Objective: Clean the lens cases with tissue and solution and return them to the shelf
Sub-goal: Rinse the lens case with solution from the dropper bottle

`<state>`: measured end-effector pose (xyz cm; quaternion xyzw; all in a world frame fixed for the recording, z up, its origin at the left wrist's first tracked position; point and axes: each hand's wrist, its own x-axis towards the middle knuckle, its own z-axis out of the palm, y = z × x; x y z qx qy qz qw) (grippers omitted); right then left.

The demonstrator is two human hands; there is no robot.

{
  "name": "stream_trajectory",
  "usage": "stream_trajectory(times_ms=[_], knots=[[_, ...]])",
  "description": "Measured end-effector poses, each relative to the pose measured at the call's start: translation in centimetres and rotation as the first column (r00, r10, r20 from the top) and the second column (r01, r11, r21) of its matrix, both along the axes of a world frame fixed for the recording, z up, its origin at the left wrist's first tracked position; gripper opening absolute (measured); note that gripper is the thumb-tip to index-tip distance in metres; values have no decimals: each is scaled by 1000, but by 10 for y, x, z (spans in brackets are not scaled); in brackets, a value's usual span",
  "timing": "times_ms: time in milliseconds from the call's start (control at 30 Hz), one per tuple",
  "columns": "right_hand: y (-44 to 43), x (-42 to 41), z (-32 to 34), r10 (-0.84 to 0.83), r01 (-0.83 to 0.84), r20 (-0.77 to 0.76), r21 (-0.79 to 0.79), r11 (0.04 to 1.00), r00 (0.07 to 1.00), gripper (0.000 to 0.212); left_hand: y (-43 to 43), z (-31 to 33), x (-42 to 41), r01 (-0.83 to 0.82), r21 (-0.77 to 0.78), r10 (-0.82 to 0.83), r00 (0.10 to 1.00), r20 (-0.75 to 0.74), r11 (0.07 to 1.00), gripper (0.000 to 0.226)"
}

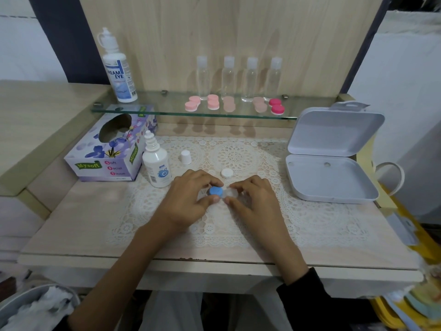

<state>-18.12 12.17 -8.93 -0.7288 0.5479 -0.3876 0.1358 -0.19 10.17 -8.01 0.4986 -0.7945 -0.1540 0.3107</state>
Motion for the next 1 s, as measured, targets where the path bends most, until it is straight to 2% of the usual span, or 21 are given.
stream_trajectory(times_ms=[133,300,533,1000], knots=[[0,1,0,-3,3,4,-4,1000,1000,24,0,-2,3,54,-12,-54,998,-11,998,31],[1,0,1,-5,5,-3,8,1000,1000,27,0,0,1,-59,-12,59,998,3,998,53],[0,1,0,-5,5,11,25,1000,1000,27,1,0,-3,-69,-7,69,998,4,998,33],[-1,0,0,5,-5,15,20,1000,1000,26,2,0,-1,17,-36,-18,1000,-8,999,31]])
